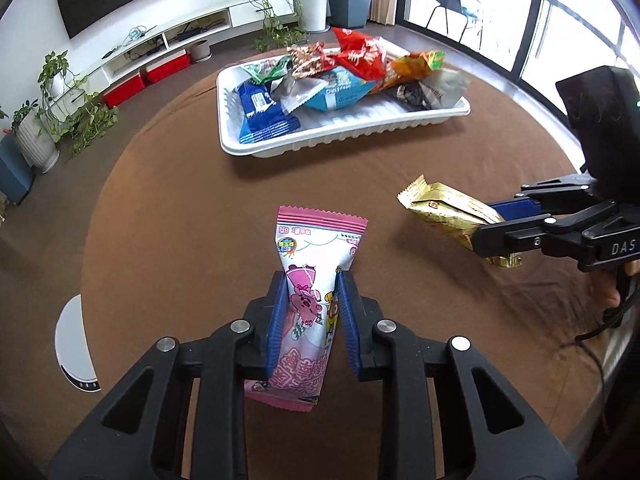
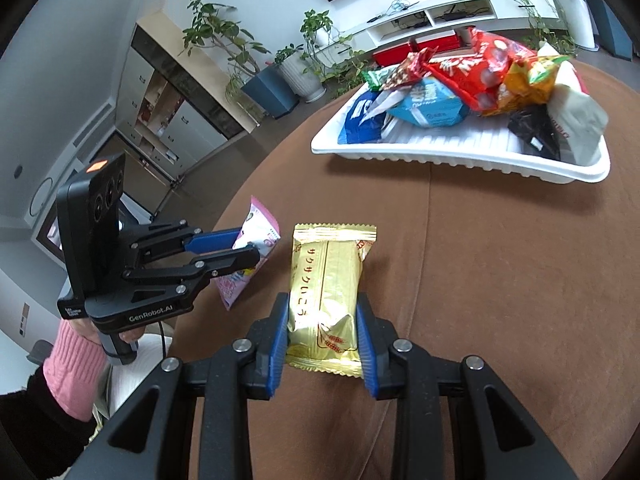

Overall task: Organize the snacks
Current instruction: 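Carry pink packet and gold bar into the white tray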

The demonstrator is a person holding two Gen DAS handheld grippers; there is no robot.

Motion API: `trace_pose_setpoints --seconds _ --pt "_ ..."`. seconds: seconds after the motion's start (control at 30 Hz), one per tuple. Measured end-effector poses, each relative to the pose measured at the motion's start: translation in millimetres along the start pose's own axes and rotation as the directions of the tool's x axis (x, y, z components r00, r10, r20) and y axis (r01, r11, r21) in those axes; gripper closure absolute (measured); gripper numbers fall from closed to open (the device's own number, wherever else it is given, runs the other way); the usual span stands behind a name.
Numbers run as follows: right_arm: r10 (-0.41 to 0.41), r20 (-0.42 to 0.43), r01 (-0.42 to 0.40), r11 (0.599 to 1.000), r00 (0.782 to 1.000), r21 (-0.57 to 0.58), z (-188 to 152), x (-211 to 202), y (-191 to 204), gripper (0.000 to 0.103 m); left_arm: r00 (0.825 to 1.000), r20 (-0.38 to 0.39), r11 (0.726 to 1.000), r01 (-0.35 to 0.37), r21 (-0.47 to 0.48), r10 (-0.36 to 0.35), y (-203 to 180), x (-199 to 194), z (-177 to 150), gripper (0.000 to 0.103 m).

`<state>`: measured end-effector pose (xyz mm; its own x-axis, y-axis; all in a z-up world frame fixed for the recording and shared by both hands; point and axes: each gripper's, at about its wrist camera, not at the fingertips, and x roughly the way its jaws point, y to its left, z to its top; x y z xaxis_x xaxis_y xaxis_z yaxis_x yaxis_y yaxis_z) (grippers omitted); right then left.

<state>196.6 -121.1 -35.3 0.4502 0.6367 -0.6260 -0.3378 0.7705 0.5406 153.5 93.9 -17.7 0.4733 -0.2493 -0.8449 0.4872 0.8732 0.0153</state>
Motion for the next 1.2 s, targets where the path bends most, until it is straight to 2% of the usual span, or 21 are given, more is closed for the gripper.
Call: trace_pose_setpoints --seconds 0.27,0.53,1.2 --pt "0.013 0.046 -0.014 1.0 0.999 0.024 10.7 -8.0 -2.7 0.07 0.998 0.056 0.998 0.04 -0.043 -0.038 -7.5 -13.2 9.0 0.081" --pt "0.018 0.088 -0.021 0.999 0.996 0.039 16.3 -22.1 -10.8 0.07 0.988 0.126 0.99 0.103 -0.094 -0.091 -7.1 -27.2 22.8 0.083" --pt "0.005 0.146 -0.012 0.999 0.989 0.044 31.6 -38.3 -16.7 0.07 0.981 0.177 0.983 0.103 -0.153 -0.076 -1.0 -29.9 45.8 0.084"
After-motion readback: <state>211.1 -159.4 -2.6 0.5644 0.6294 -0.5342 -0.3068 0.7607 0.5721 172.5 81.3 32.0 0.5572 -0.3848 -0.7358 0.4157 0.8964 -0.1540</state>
